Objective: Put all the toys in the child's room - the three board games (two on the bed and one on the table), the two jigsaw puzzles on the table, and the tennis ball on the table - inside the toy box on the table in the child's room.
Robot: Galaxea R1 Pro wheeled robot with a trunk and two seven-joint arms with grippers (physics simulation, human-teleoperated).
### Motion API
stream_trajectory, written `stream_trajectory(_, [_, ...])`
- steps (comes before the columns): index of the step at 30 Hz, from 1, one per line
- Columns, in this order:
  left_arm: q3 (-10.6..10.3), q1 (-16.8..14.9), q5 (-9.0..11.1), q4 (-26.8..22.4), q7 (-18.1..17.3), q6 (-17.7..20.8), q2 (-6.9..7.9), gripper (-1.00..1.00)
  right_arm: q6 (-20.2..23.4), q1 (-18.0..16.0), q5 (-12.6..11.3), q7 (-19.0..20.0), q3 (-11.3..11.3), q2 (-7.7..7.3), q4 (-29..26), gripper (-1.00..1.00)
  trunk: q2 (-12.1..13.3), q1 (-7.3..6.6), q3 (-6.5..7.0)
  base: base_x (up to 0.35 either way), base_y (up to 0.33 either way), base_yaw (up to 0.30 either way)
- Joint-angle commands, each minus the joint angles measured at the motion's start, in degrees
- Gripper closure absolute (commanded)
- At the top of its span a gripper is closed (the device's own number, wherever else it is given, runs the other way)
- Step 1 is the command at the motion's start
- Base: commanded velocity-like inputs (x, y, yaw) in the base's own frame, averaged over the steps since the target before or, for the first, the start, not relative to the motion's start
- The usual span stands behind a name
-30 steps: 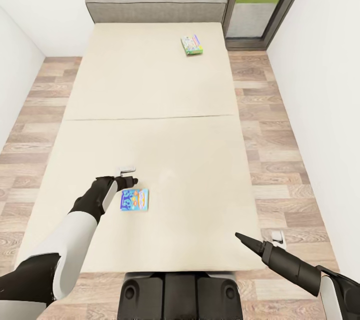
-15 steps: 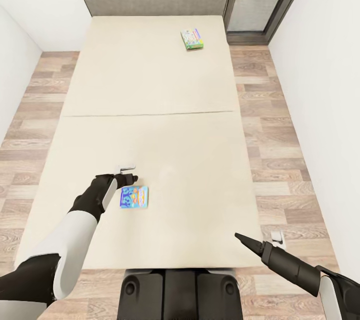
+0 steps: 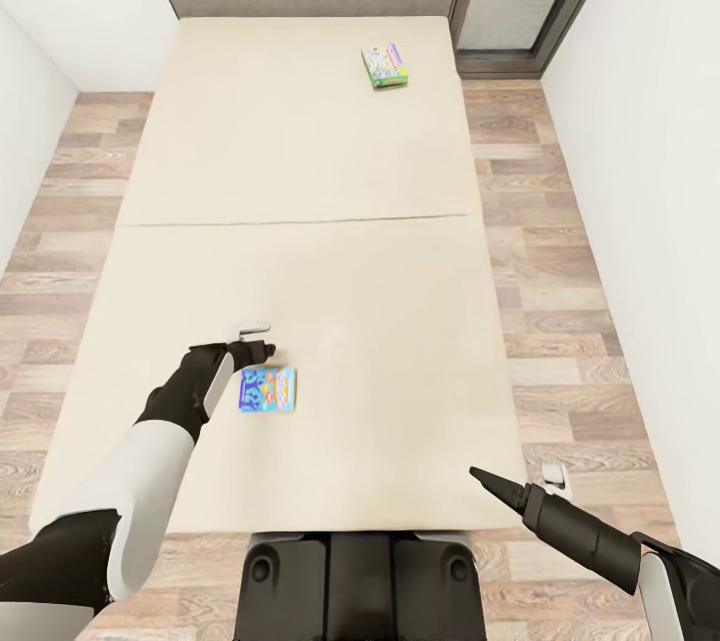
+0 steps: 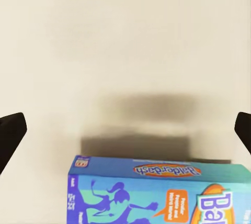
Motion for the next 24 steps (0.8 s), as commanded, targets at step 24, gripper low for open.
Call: stream_trajectory(24, [-3.6, 0.0, 0.0, -0.7, 0.0, 0.1, -0.18, -1.0, 0.1, 0.0, 0.3, 0.3, -0.2, -0.04, 0.2, -1.0, -0.1, 0.03, -2.31, 0.0, 0.0, 0.0])
